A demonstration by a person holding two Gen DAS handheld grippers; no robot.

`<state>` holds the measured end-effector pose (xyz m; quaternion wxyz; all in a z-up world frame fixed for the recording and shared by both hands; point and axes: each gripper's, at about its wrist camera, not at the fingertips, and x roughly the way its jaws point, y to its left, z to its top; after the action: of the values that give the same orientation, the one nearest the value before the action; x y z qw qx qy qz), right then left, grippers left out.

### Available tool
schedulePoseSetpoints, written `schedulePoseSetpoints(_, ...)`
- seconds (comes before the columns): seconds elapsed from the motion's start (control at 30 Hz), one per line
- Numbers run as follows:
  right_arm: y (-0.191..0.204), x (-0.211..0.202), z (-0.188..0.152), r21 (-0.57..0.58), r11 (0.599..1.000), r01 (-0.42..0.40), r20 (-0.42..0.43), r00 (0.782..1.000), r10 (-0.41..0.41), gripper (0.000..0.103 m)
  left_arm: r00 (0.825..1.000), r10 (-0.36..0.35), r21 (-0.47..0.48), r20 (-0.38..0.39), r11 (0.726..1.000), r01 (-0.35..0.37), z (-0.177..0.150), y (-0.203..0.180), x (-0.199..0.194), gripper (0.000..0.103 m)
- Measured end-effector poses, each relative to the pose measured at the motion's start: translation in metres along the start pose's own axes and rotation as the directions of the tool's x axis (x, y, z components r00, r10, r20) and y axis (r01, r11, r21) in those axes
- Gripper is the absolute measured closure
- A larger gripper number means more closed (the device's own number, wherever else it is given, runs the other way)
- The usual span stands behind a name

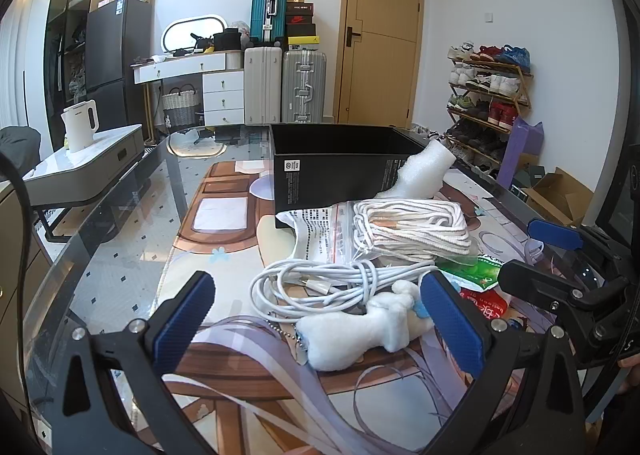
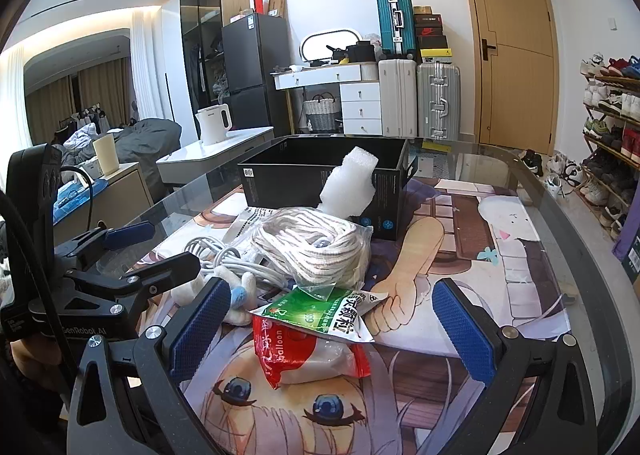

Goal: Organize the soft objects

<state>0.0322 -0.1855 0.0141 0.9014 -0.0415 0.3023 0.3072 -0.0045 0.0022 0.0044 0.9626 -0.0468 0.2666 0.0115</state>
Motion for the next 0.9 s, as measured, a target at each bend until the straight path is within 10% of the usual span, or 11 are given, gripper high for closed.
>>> schedulePoseSetpoints(0.9, 0.0013, 0.0006, 0.0001, -0.005, 1.000, 0.001, -0.003, 1.000, -0.001, 0.001, 1.000, 0.001, 0.004, -0.004, 1.000, -0.001, -0.0020, -0.0004, 0.0032, 0.000)
